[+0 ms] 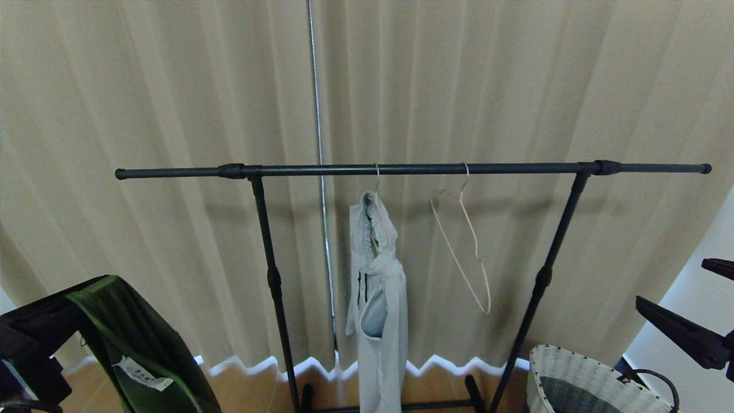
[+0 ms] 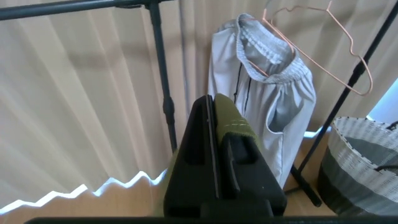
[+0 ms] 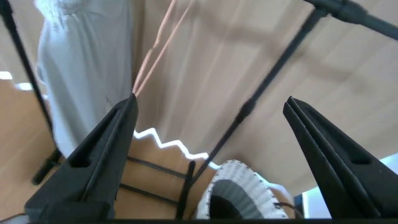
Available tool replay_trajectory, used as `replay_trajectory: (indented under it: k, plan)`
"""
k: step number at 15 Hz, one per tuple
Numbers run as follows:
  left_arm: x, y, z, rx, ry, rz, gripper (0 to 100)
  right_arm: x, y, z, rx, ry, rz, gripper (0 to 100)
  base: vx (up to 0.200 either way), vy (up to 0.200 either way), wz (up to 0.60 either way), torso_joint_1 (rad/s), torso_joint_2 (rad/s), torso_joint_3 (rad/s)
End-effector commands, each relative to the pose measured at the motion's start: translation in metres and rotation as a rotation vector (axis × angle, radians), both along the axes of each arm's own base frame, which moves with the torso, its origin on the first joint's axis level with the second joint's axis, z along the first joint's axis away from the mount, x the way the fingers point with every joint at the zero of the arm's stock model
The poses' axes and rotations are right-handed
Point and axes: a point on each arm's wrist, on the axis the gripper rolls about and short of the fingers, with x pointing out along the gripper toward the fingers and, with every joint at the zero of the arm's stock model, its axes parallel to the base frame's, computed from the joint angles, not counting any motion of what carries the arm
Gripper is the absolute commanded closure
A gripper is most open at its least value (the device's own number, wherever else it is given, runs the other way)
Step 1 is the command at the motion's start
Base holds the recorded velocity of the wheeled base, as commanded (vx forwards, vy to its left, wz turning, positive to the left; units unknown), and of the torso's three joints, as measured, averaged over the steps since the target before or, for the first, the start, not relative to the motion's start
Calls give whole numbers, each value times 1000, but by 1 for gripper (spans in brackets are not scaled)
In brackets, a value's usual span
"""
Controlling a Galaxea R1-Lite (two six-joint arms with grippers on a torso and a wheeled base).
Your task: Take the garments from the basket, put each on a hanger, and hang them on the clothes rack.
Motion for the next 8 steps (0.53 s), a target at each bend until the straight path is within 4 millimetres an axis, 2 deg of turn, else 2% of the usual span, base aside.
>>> replay_trajectory:
  k: [1, 3, 5, 8]
  plan:
    - [2, 0, 0, 2, 7, 2, 100, 7, 1, -5, -6, 39, 3, 0, 0, 0, 0, 0, 0, 0]
    - [4, -1, -2, 9, 23, 2, 100, 19, 3, -8, -13, 100, 6, 0, 0, 0, 0, 0, 0, 0]
    - [10, -3, -6, 21, 54, 6, 100, 42, 8, -18, -20, 196, 17, 0, 0, 0, 0, 0, 0, 0]
    - [18, -1, -9, 31, 88, 44, 100, 82, 38, -28, 33, 324, 72, 0, 0, 0, 0, 0, 0, 0]
